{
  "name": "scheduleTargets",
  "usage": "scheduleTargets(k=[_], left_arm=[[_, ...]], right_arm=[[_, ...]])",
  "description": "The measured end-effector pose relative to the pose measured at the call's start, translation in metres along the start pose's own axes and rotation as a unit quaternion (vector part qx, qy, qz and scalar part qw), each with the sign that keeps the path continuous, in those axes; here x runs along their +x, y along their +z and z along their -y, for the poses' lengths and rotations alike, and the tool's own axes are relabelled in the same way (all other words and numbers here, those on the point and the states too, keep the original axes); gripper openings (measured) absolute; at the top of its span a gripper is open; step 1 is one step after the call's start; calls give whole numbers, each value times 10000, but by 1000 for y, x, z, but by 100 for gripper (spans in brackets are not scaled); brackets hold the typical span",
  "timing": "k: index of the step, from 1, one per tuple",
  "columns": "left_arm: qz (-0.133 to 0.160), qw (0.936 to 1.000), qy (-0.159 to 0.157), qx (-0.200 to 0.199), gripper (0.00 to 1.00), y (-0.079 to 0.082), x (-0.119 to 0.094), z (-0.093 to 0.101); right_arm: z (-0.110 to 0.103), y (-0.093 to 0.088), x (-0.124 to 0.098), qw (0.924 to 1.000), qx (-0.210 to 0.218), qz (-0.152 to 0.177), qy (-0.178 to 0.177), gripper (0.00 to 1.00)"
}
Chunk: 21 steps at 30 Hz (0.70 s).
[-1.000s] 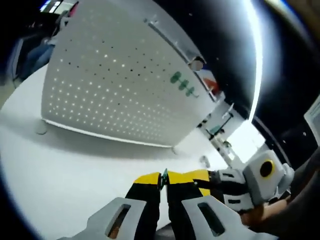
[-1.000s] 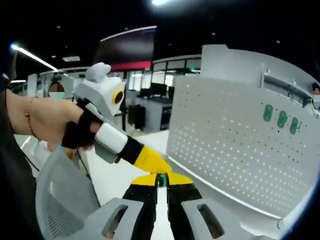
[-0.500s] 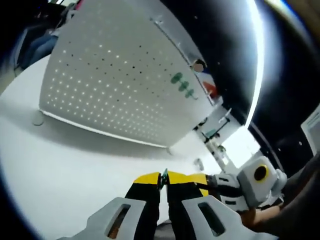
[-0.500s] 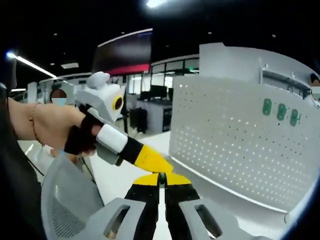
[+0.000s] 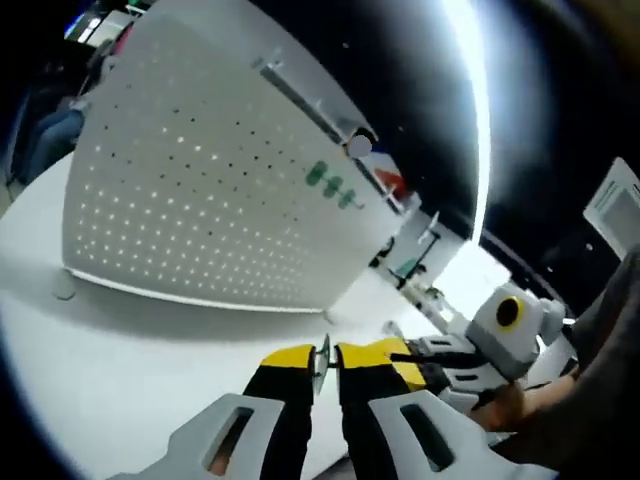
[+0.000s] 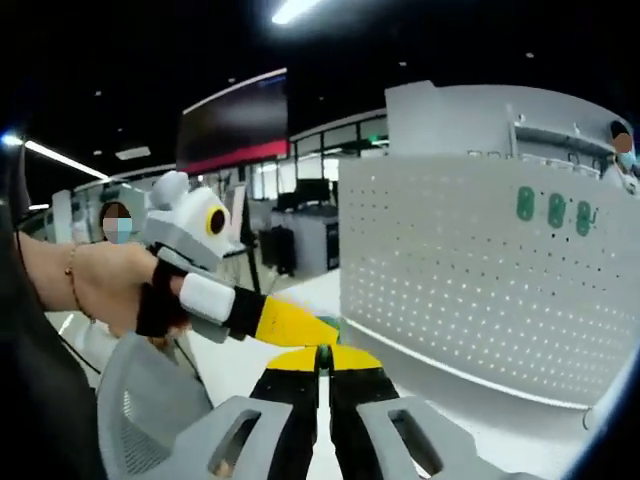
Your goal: Insert the hook assembly into the mounting plate slot until the hook locks in place.
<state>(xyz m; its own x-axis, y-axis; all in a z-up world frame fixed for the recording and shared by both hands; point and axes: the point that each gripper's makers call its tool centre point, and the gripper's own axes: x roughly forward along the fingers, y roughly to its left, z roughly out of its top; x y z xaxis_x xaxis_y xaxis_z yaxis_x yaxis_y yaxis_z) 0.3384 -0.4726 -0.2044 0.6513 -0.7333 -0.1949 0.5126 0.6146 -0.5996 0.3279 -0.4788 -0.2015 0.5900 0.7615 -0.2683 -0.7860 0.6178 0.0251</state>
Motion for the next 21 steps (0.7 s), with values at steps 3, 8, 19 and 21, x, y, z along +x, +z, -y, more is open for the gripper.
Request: scheduleTargets(k=[3, 8, 19, 21], left_arm=[[53, 9999, 53, 125, 22, 2, -2, -3], [46, 9979, -71, 644, 38, 5, -8, 1], [10, 9851, -263, 1700, 79, 2, -12, 25], [29, 9813, -309, 1898, 81, 0, -13, 30]], right_arm=[[2, 1, -1, 10000, 33, 7, -13, 0], [12, 4, -3, 9998, 153, 41, -94, 0], [25, 9, -8, 9986, 432, 166, -245, 0], [26, 10, -8, 9985, 443, 173, -263, 0]])
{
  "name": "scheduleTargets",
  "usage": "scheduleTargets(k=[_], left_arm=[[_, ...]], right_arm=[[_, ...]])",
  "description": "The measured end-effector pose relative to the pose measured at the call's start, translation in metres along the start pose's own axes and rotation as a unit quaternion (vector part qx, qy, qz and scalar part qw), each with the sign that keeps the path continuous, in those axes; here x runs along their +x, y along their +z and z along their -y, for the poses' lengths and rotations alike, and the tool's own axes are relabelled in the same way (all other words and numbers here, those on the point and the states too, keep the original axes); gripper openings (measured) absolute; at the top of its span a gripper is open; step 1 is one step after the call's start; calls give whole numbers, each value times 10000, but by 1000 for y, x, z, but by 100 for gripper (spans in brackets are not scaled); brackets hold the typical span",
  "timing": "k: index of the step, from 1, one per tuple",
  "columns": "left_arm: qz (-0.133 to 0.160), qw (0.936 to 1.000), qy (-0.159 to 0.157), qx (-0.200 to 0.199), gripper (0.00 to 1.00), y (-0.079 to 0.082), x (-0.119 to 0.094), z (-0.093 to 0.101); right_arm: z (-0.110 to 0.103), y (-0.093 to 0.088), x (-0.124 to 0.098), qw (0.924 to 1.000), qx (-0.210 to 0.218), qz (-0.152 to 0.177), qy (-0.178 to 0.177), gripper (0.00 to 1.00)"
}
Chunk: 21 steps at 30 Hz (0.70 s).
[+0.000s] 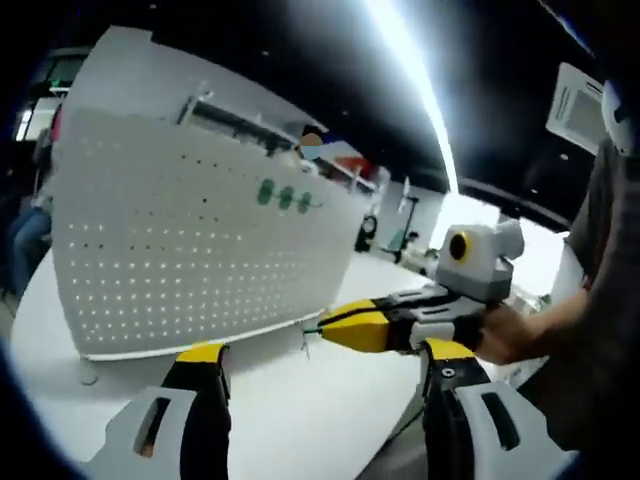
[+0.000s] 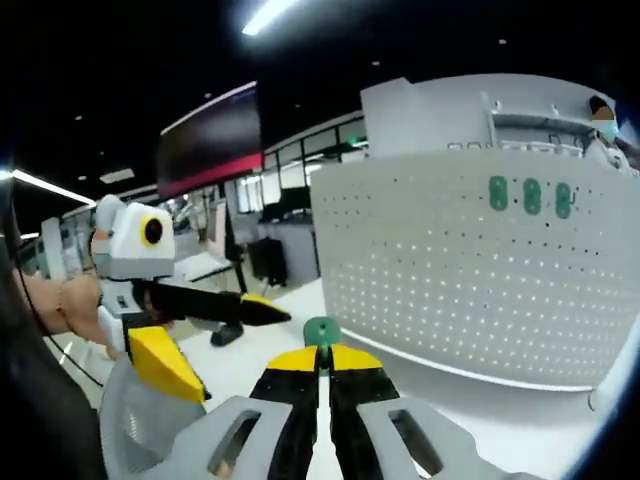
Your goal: Insert the hook assembly into the mounting plate slot until the hook locks in place.
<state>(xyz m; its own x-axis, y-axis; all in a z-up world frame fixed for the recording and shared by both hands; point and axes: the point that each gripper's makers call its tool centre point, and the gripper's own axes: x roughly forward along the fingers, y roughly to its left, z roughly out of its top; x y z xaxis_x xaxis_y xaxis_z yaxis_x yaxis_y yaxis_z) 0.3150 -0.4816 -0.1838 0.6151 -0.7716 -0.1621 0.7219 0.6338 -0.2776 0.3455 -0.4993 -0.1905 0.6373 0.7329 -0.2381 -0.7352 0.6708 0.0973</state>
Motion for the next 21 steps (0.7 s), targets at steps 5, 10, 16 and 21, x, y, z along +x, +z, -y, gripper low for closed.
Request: scheduleTargets(k=[5, 10, 16, 21], left_arm=[[103, 9990, 65, 420, 95, 2, 1, 11], [28, 9983, 187, 557, 100, 1, 6, 9], [-53, 9975, 390, 584, 100, -1, 5, 1], [5, 9968, 545, 591, 100, 2, 3, -4]], right_arm=[[2, 2, 0, 10000, -24, 56, -49, 0], [4, 5, 1, 9999, -32, 109, -95, 0], [9, 14, 3, 9995, -111, 240, -198, 0], [26, 32, 3, 9973, -121, 587, -432, 0]])
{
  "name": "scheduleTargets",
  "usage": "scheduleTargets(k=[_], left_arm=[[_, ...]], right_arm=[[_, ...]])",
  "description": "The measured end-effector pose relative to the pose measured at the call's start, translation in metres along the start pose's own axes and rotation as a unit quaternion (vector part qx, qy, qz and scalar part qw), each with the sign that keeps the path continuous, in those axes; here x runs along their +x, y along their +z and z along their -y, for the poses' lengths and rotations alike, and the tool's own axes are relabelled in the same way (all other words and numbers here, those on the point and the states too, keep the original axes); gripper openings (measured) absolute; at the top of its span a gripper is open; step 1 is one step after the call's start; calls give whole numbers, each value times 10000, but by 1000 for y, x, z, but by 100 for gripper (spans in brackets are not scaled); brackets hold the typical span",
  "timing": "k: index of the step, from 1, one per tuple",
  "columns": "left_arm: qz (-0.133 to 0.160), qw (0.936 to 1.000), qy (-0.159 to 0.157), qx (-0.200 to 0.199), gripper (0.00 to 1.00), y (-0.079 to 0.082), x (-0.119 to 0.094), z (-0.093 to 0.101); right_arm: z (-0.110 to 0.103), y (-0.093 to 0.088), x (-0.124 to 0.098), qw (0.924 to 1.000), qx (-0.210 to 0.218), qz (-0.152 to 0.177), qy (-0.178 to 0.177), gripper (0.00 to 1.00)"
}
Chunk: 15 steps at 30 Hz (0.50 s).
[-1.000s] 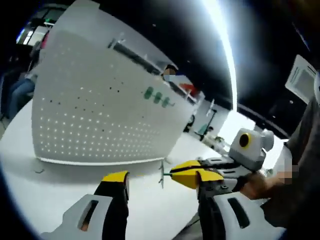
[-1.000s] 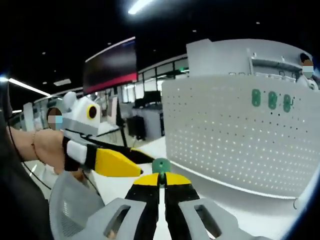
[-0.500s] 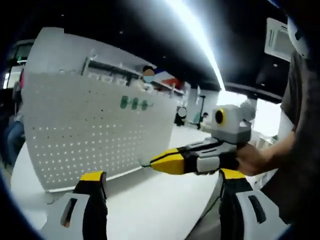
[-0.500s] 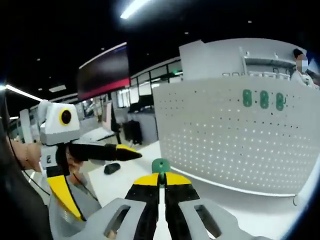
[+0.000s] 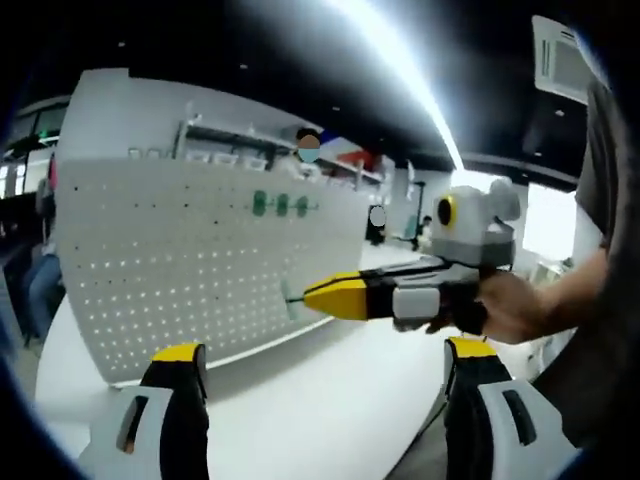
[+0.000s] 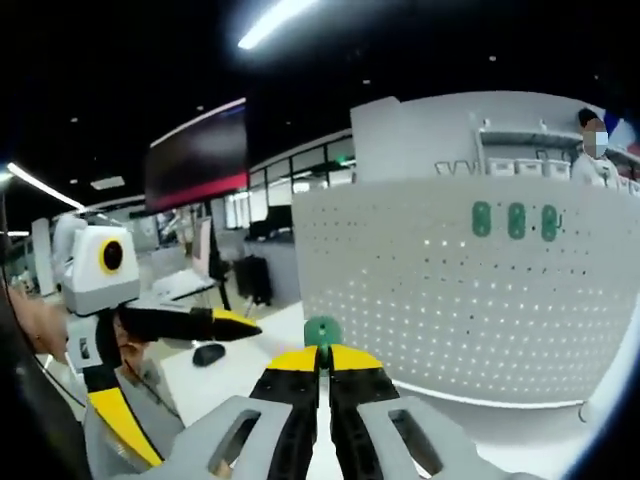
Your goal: Insert the hook assembly into the mounting plate slot until the hook locks in place.
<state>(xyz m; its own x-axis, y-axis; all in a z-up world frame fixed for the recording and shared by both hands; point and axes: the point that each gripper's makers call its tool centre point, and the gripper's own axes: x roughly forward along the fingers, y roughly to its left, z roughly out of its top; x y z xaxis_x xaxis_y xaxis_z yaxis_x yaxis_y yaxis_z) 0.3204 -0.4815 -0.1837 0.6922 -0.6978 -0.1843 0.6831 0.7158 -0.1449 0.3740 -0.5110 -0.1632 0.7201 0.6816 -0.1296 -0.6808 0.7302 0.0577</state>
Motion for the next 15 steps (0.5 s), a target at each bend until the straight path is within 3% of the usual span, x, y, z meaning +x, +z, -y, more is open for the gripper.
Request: scheduleTargets(k=[8, 15], left_arm=[[25, 9999, 121, -87, 100, -1, -3, -10], [23, 9996, 260, -63, 100, 0, -8, -20]], right_arm=[[47, 26, 3, 9977, -115, 380, -557, 0], [89, 38, 1, 9939, -375, 478, -920, 0]])
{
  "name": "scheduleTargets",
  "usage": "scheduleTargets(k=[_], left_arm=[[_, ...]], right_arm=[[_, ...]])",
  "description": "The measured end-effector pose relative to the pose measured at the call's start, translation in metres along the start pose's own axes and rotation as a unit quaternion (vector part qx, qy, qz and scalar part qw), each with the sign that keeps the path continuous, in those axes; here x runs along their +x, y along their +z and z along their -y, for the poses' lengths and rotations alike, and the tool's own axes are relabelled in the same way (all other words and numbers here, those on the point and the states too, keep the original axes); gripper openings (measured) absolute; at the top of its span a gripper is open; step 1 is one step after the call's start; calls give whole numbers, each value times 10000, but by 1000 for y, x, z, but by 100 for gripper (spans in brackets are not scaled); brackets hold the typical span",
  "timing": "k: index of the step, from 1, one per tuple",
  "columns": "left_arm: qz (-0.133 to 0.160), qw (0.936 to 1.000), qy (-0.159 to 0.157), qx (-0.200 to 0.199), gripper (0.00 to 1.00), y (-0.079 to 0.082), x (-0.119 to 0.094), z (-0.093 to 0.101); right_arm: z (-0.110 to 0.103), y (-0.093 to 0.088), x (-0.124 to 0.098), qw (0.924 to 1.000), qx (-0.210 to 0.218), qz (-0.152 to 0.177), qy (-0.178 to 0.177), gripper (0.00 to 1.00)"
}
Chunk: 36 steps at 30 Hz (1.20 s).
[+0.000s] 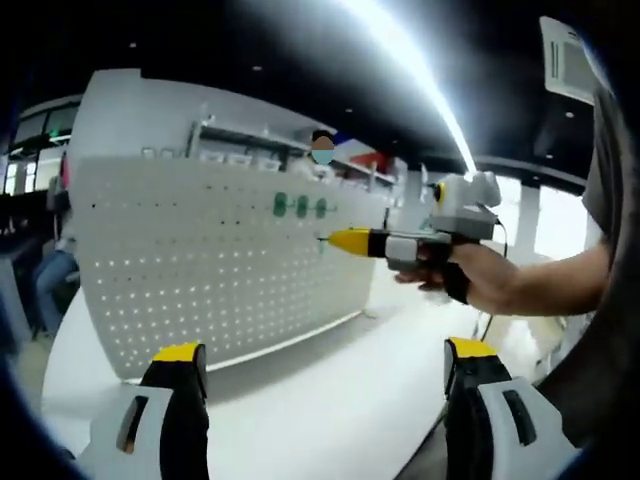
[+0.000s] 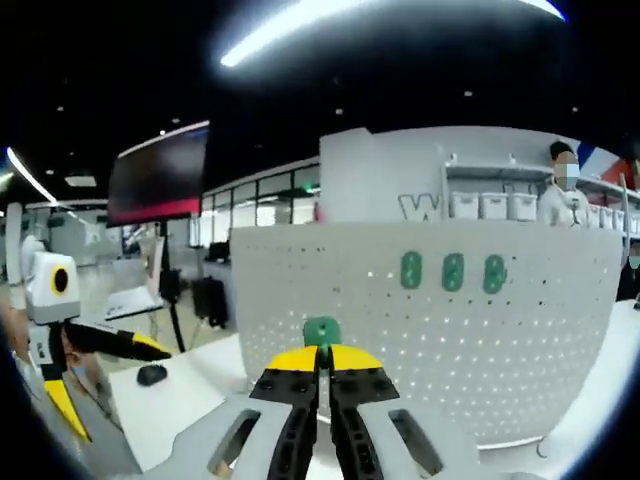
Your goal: Insert the hook assembly into the mounting plate slot until the hook locks in place.
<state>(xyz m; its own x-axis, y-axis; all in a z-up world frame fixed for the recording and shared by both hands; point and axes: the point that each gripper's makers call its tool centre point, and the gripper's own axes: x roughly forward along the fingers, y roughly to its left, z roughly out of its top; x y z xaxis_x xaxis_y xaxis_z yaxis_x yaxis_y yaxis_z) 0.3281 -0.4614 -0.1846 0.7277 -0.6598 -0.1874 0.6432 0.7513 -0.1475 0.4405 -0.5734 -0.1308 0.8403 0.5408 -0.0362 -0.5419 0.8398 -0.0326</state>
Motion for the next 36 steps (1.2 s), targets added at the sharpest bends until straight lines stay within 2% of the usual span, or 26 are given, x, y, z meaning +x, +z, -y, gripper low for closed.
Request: scheduleTargets(k=[5, 8, 19, 22, 36], left_arm=[[8, 10000, 37, -15, 100, -1, -1, -4], [-28, 10000, 61, -24, 100, -2, -1, -6], [-95, 9999, 133, -51, 100, -5, -1, -13], [-204, 9996, 157, -97, 99, -9, 0, -15], [-192, 9993, 283, -166, 98, -8, -1, -27]], right_arm=[[34, 7, 4, 9994, -62, 110, -333, 0], [55, 16, 3, 9976, -68, 325, -611, 0], [105, 24, 3, 9928, -217, 424, -1100, 0], [115, 26, 3, 9914, -192, 453, -1212, 0], [157, 29, -3, 9841, -167, 498, -1696, 0]])
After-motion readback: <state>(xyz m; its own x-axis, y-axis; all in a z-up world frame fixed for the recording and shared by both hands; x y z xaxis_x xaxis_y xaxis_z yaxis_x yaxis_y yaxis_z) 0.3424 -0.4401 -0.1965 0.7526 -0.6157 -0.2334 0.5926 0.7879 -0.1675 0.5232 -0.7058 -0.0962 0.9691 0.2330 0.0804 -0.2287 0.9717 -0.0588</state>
